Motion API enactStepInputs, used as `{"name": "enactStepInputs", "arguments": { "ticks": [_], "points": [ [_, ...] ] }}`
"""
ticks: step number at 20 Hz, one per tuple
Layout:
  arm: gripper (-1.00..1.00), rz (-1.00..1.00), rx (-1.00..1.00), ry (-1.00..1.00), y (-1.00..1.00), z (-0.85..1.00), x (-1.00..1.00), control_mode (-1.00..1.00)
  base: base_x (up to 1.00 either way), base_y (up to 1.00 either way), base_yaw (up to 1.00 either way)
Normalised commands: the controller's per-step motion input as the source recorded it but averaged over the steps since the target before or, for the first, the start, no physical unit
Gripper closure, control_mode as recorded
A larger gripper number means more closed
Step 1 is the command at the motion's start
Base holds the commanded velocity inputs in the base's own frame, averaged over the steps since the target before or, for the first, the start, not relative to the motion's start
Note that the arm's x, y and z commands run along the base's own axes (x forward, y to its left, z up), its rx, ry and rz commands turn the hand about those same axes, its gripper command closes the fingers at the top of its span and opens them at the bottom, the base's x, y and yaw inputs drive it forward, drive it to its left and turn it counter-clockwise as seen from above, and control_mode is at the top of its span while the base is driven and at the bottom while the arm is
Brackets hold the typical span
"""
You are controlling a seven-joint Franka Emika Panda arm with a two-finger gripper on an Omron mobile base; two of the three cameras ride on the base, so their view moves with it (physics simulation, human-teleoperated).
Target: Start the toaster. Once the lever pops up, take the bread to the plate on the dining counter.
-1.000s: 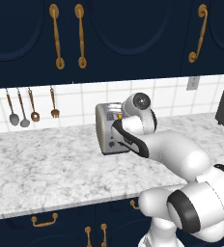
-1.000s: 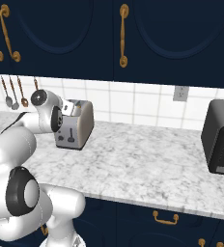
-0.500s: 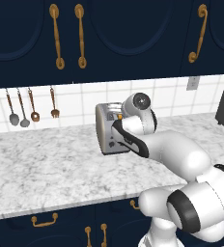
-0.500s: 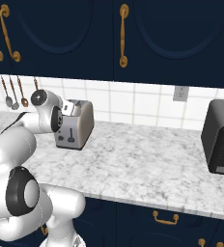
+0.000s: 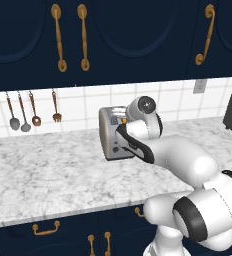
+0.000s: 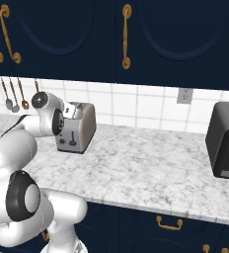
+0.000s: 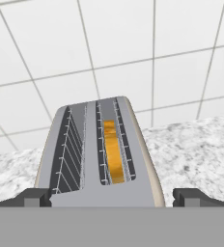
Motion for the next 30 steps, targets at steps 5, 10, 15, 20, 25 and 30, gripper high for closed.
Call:
{"name": "enactStepInputs", "arguments": {
  "ticks": [5,10,15,20,25,30],
  "points": [
    [-1.00,0.00,0.00,0.00,0.00,0.00,0.00,-1.00,0.00,0.00,0.00],
    [-1.00,0.00,0.00,0.00,0.00,0.00,0.00,-1.00,0.00,0.00,0.00],
    [-1.00,0.00,0.00,0.00,0.00,0.00,0.00,-1.00,0.00,0.00,0.00],
    [-1.00,0.00,0.00,0.00,0.00,0.00,0.00,-1.00,0.00,0.00,0.00],
    [-1.00,0.00,0.00,0.00,0.00,0.00,0.00,-1.00,0.00,0.00,0.00],
    [-1.00,0.00,0.00,0.00,0.00,0.00,0.00,-1.00,0.00,0.00,0.00]
  ]
}}
